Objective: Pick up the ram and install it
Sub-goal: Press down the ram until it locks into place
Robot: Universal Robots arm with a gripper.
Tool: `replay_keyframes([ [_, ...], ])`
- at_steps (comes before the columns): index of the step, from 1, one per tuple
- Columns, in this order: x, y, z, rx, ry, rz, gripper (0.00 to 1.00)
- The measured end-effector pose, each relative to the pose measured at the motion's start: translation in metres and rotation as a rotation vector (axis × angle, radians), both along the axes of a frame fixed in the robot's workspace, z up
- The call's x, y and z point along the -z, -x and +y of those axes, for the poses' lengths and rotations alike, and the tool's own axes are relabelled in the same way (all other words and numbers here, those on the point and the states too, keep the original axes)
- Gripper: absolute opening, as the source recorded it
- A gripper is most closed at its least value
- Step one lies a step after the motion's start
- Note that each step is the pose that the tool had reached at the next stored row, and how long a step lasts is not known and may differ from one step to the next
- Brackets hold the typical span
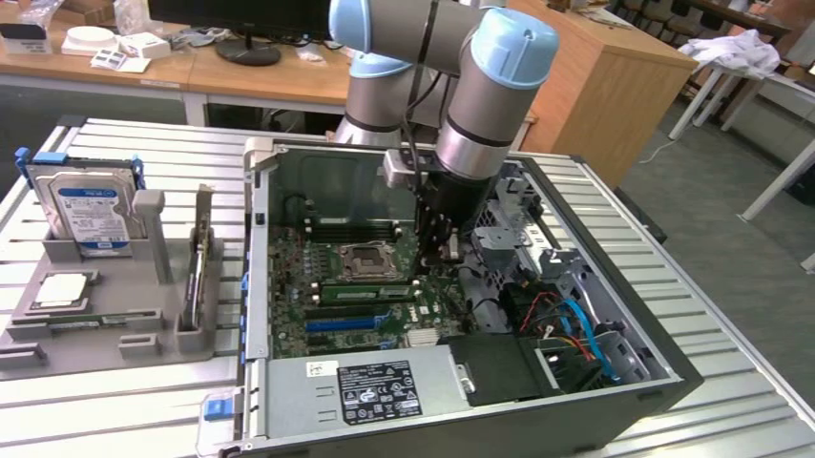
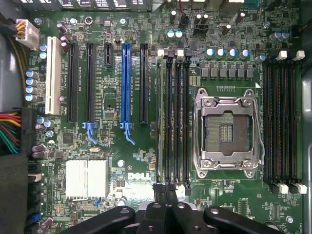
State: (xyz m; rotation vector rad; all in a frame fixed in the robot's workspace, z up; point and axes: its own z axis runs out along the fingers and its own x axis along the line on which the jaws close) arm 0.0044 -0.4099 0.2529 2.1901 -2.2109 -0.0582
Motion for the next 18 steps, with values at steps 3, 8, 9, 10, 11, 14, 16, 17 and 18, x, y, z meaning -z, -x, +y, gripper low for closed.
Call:
replay_keyframes([
  [3,0.0,0.002,0.0,0.0,0.0001,0.0002,0.11],
  [8,0.0001,0.016,0.0,0.0,0.0,0.0001,0.11],
  [9,0.0002,0.019,0.0,0.0,-0.0001,0.0,0.11],
  [10,0.0003,0.023,0.0,0.0,-0.0001,0.0,0.11],
  [11,0.0004,0.026,0.0001,0.0,-0.0002,-0.0001,0.11],
  [14,0.0004,0.036,0.0,0.0,-0.0001,0.0,0.11],
  [16,0.0005,0.043,0.0,0.0,0.0,0.0001,0.11],
  [17,0.0005,0.046,0.0,0.0,0.0,0.0001,0.11],
  [18,0.0006,0.05,0.0,0.0,0.0,0.0,0.11],
])
